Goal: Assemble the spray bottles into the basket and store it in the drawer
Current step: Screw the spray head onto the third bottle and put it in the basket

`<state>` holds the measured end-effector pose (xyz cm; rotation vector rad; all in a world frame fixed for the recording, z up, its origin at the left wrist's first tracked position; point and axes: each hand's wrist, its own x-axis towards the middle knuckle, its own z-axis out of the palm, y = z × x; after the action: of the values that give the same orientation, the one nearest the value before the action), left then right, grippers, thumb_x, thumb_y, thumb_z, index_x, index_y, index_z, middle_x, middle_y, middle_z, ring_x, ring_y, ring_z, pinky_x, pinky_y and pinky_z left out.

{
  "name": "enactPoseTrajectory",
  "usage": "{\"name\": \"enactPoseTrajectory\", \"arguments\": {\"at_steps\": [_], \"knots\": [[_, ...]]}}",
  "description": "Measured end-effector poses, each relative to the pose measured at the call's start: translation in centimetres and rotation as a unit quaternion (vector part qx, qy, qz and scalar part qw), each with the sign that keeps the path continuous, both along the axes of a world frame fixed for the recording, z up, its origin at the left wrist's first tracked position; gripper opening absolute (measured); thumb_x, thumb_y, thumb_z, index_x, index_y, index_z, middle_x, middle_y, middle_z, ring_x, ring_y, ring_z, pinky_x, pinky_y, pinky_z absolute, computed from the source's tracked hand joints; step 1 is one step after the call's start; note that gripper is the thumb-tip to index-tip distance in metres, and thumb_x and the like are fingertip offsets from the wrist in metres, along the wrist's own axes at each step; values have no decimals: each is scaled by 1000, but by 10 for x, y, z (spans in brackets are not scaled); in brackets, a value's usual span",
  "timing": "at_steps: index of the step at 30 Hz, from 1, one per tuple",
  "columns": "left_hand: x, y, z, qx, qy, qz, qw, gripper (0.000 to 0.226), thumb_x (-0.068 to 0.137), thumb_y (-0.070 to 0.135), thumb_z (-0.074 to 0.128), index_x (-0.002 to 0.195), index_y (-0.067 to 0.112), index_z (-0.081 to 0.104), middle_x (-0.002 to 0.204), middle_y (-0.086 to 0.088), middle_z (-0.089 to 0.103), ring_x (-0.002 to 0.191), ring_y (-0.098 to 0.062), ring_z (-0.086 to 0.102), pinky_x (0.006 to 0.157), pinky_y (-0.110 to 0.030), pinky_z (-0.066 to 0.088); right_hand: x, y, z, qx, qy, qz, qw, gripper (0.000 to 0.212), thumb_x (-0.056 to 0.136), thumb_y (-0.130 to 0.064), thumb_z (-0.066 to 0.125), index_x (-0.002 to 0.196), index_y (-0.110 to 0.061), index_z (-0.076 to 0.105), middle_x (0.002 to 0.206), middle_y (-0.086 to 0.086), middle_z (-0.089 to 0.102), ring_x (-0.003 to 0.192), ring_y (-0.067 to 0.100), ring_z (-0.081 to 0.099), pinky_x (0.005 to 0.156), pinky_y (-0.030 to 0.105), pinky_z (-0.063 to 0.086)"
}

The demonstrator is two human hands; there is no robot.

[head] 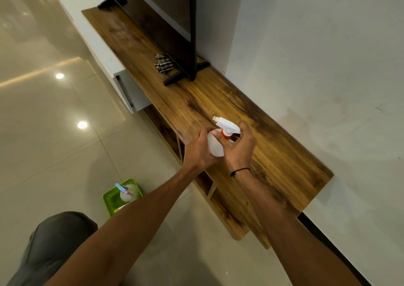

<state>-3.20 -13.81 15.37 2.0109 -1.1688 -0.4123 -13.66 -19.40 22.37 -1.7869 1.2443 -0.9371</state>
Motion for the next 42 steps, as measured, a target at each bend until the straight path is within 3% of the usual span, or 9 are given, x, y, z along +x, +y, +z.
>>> {"name": "enactPoseTrajectory", "arguments": {"at_steps": [4,7,12,17,28,33,36,39,42], "knots": [[10,29,-3,-24,-25,71,997,97,62,71,79,138,21,47,133,0,63,115,-21,66,80,-39,63,22,22,-1,5,-8,35,999,47,76,-35,91,97,-15,54,95,0,62,93,15,61,68,16,51],[24,58,-7,-34,-41,125,991,92,61,70,70,134,16,52,125,-4,66,107,-23,68,72,-28,49,42,45,-6,3,-11,71,997,49,76,-40,90,95,-11,57,94,5,66,90,19,64,71,30,58],[42,115,-28,-25,-20,225,974,78,62,64,63,129,25,47,119,-2,65,105,-26,65,69,-35,49,77,88,-32,-12,7,152,988,54,71,-51,89,92,-14,55,86,0,61,82,19,62,69,41,60],[50,161,-63,-10,20,269,963,85,65,59,64,134,9,55,123,-9,64,111,-32,64,77,-40,55,102,129,-69,1,65,203,977,54,73,-53,86,96,-16,53,94,0,60,93,19,64,77,43,64],[61,243,-113,-24,155,314,936,91,70,52,76,146,9,51,138,-8,61,130,-26,58,104,-47,53,140,196,-123,41,130,279,951,52,74,-45,89,89,-16,49,89,0,58,85,24,64,67,50,60],[64,288,-130,-23,181,367,912,90,70,35,89,148,10,51,141,-6,60,128,-27,61,102,-49,55,155,235,-137,70,134,323,934,51,74,-38,91,87,-14,48,88,2,59,82,27,61,69,49,57],[63,312,-143,-6,193,395,898,86,70,26,93,144,9,52,137,-7,62,123,-26,63,100,-49,56,157,261,-146,65,134,345,927,47,74,-39,91,90,-19,51,90,-3,58,81,19,56,65,34,48],[51,329,-153,-3,218,428,877,81,73,30,91,141,8,52,133,-9,63,122,-27,64,102,-50,55,154,284,-160,68,154,359,918,49,74,-41,90,104,-14,61,99,-2,64,90,21,61,70,33,49],[37,339,-164,-7,242,459,855,71,75,39,84,134,11,56,126,-8,65,117,-26,66,100,-52,55,145,301,-178,83,176,363,911,44,75,-42,89,99,-16,62,101,-2,65,94,23,65,74,38,56]]}}
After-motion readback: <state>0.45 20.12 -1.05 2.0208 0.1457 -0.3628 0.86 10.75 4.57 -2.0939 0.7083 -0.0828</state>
